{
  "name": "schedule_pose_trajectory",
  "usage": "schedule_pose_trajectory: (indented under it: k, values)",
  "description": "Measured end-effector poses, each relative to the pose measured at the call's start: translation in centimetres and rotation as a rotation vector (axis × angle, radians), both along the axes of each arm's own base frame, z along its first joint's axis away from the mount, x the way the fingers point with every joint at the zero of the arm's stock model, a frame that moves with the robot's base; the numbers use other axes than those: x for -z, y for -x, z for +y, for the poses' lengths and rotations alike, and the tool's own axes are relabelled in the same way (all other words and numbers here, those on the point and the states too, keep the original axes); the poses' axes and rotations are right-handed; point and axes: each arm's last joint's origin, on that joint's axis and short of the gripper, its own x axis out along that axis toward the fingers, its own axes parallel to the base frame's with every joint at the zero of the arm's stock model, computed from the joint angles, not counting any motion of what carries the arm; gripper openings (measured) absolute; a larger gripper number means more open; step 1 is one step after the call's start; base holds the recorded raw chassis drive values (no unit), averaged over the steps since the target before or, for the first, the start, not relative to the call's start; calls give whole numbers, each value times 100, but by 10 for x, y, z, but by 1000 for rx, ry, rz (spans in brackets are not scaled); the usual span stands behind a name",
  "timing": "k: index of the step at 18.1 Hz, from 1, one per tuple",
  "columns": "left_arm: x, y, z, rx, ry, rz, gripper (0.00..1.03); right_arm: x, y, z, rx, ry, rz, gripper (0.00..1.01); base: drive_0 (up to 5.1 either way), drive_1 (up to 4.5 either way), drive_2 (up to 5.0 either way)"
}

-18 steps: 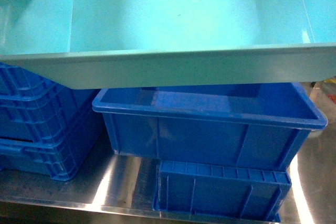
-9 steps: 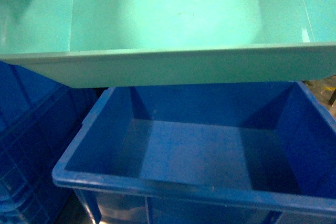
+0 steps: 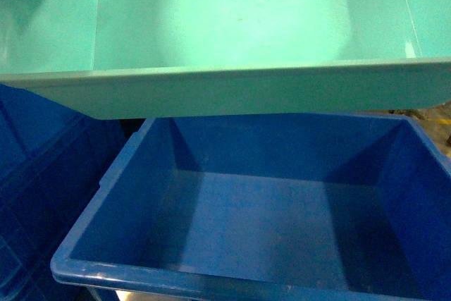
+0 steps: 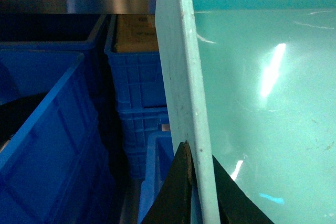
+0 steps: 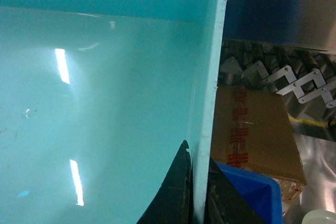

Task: Stack blue boxes stably on right

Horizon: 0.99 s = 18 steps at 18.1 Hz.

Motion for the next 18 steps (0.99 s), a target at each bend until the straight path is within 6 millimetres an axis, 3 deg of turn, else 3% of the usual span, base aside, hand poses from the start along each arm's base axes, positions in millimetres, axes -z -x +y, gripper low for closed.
schedule_pose_trajectory:
  k: [4,7,10,13,15,18]
  values:
    - [4,-3,-3,8,-15,37,2,5,-1,0,0,5,36,2,0,0,0]
    - [33,-25,-14,45,-53,196,2,32,-11,-8,11,21,200,2,0,0,0]
    - [43,-40,-21,83,-47,274,2,48,-16,-17,23,22,292,2,0,0,0]
    - [56,-73,-36,109,-62,360,2,63,-36,-30,39,21,378,2,0,0,0]
    - [76,-94,-46,107,-65,429,2,81,-56,-38,38,27,454,2,0,0,0]
    - [95,-106,-50,88,-61,476,2,94,-74,-39,18,51,488,2,0,0,0]
